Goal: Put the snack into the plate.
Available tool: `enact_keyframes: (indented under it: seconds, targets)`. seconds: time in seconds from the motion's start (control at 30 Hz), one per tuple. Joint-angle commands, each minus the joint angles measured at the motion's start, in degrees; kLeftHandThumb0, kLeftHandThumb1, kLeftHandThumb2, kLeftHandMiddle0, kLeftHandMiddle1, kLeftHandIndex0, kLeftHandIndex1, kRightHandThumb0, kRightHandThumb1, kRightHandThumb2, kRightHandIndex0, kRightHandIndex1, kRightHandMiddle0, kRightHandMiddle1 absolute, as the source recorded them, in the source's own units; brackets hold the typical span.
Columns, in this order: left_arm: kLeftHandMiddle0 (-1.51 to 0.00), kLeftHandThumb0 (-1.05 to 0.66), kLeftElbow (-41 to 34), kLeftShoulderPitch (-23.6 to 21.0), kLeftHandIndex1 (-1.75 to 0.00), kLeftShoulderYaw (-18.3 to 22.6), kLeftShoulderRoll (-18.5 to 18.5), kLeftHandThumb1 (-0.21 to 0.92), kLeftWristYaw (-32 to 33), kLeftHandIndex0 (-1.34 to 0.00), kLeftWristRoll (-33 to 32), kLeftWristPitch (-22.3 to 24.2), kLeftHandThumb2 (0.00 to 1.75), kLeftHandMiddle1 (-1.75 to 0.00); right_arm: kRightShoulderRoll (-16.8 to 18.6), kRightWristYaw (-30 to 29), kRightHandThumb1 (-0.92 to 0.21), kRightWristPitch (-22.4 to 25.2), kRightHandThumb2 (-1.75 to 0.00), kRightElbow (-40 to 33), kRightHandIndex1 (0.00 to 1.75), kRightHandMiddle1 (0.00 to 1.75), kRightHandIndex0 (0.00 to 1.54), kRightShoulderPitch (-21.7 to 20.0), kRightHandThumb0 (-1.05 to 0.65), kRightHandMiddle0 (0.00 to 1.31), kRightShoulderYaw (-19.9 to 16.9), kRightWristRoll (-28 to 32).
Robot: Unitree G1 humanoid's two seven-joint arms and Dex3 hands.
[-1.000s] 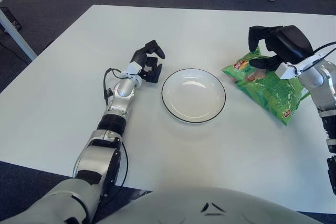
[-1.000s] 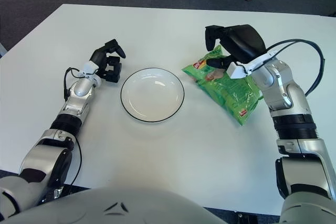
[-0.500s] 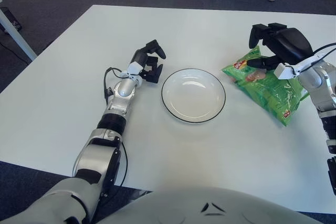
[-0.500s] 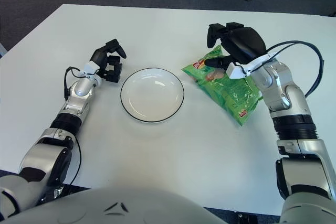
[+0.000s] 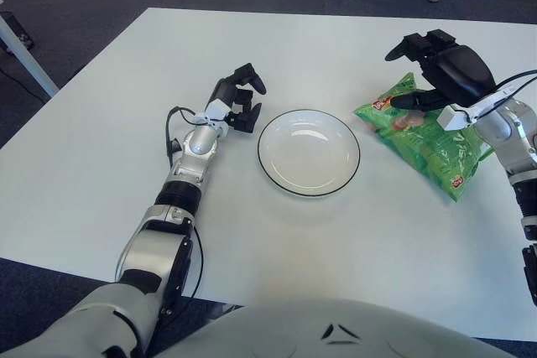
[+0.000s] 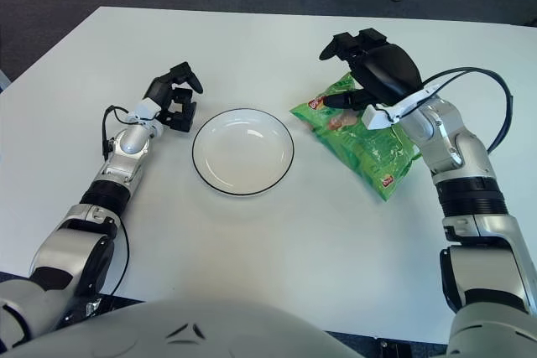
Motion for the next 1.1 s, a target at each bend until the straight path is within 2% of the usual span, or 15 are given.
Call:
enact_keyframes:
  seconds: [0.0, 0.2, 0.37, 0.53, 0.73, 0.8, 0.93, 1.07]
  targets:
    - [-1.27, -0.51, 3.0, 5.1, -1.75, -1.0, 0.2, 0.24, 1.6, -0.68, 1.8, -0.3, 1.41, -1.75, -2.0, 0.8, -0.92, 0.3, -0.55, 0.1, 0.4, 0.87, 0.05, -1.3, -0.84, 0.0, -0.7, 0.5]
    - [-1.27, -0.52, 2.7, 5.1, -1.75, -1.4, 0.6, 0.23, 1.9, -0.69, 2.6, -0.2, 1.42, -1.75, -3.8, 9.3, -0.92, 8.6, -0.64, -12.2, 0.36, 0.78, 0.03, 5.0, -0.9, 0.0, -4.7, 4.4]
    - [-1.28, -0.52, 2.4, 5.3, -1.75, -1.4, 0.6, 0.23, 1.5, -0.68, 2.4, 0.2, 1.42, -1.75, -3.9, 15.1, -0.92, 15.8, -0.71, -16.8, 0.35, 0.73, 0.03, 6.9, -0.94, 0.0, -5.3, 4.7]
    - [-1.28, -0.51, 2.3, 5.4, -1.75, -1.4, 0.6, 0.23, 1.5, -0.68, 2.1, 0.0, 1.42, -1.75, -4.3, 18.8, -0.92, 20.5, -0.77, -21.0, 0.35, 0.69, 0.04, 9.0, -0.99, 0.0, -6.2, 4.9]
    - [-1.28, -0.51, 2.7, 5.3, -1.75, -1.4, 0.8, 0.23, 1.5, -0.68, 2.2, -0.4, 1.42, -1.75, -5.8, 28.5, -0.92, 32.3, -0.87, -33.1, 0.38, 0.63, 0.06, 13.2, -1.04, 0.0, -9.4, 4.1]
    - [-1.28, -0.52, 3.1, 5.0, -1.75, -1.3, 0.9, 0.23, 1.5, -0.68, 2.1, -0.6, 1.42, -1.75, -7.1, 33.9, -0.92, 37.8, -0.89, -39.3, 0.38, 0.6, 0.07, 13.9, -1.04, 0.0, -11.1, 3.8]
    - [-1.28, -0.51, 3.9, 4.7, -1.75, -1.1, 1.0, 0.23, 0.5, -0.68, 1.4, -0.7, 1.42, -1.75, -7.9, 39.5, -0.92, 45.0, -0.94, -43.7, 0.39, 0.53, 0.07, 13.7, -1.05, 0.0, -10.5, 0.1]
    - [-1.28, -0.51, 5.2, 4.0, -1.75, -0.7, 1.1, 0.25, -1.0, -0.67, 0.3, -0.8, 1.39, -1.75, -8.5, 42.8, -0.92, 49.3, -0.97, -45.0, 0.38, 0.47, 0.07, 12.7, -1.05, 0.0, -8.6, -3.4]
